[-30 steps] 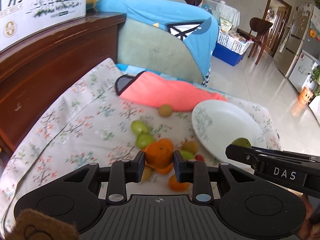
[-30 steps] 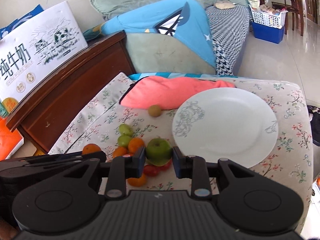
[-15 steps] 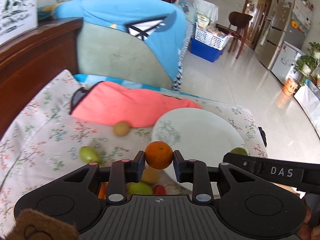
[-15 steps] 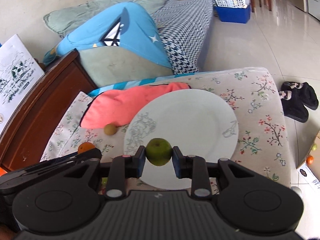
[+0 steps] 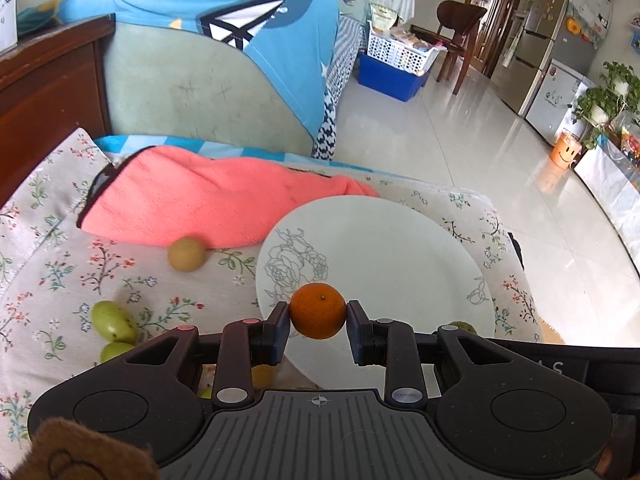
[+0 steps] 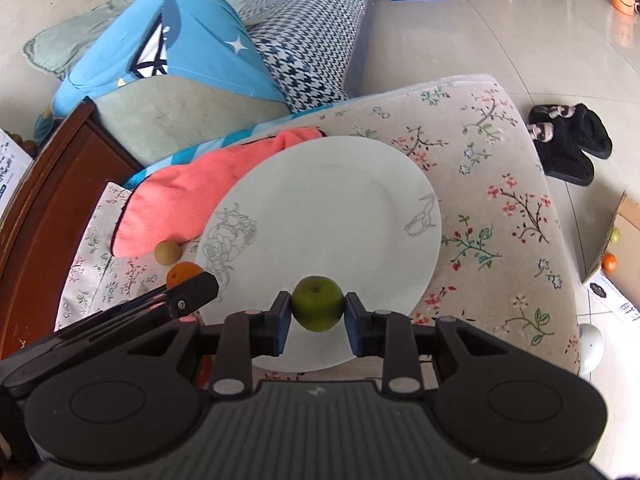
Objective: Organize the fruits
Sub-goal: 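Open left tool over the plate while right tool releases the apple beside it, then withdraw both tools from the plate back toward the fruit cluster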
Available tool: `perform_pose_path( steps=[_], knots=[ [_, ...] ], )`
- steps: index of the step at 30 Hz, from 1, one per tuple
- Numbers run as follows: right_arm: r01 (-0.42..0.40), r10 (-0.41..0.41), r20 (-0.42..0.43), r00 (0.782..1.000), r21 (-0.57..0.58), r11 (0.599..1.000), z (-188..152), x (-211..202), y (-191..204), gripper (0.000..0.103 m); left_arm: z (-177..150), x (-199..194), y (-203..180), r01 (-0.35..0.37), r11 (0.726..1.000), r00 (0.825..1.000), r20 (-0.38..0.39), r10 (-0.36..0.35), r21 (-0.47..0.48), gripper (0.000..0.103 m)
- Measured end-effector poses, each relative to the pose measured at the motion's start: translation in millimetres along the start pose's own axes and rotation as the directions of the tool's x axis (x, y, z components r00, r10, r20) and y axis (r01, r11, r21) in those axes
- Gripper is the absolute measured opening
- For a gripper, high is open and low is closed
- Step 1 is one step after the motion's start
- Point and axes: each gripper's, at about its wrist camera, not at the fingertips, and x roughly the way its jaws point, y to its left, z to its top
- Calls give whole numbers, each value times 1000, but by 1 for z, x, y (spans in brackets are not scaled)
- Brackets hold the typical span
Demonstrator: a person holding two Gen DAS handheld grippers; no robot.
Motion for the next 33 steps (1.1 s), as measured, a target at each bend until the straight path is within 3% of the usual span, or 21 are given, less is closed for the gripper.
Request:
perform_pose_path(
  steps=[7,12,18,27,33],
  knots=[
    [2,-2,15,1000,39,999,4,2,-4,32,1,-2,-3,0,1000,1000,1,0,-10,36],
    [-28,26,25,999,69,997,7,-1,-7,32,4,-15,1,-18,1000,999,32,18,-9,51],
    [-65,60,54,997,105,992,14,-8,-12,32,8,-31,14,-28,997,998,51,32,-72,65],
    [-85,78,61,995,133,987,18,-11,-17,35,10,-49,27,-58,993,996,62,64,-101,74],
    [-116,113,39,993,89,989,12,-9,-6,39,9,-61,41,-89,989,994,53,96,-118,79]
  ],
)
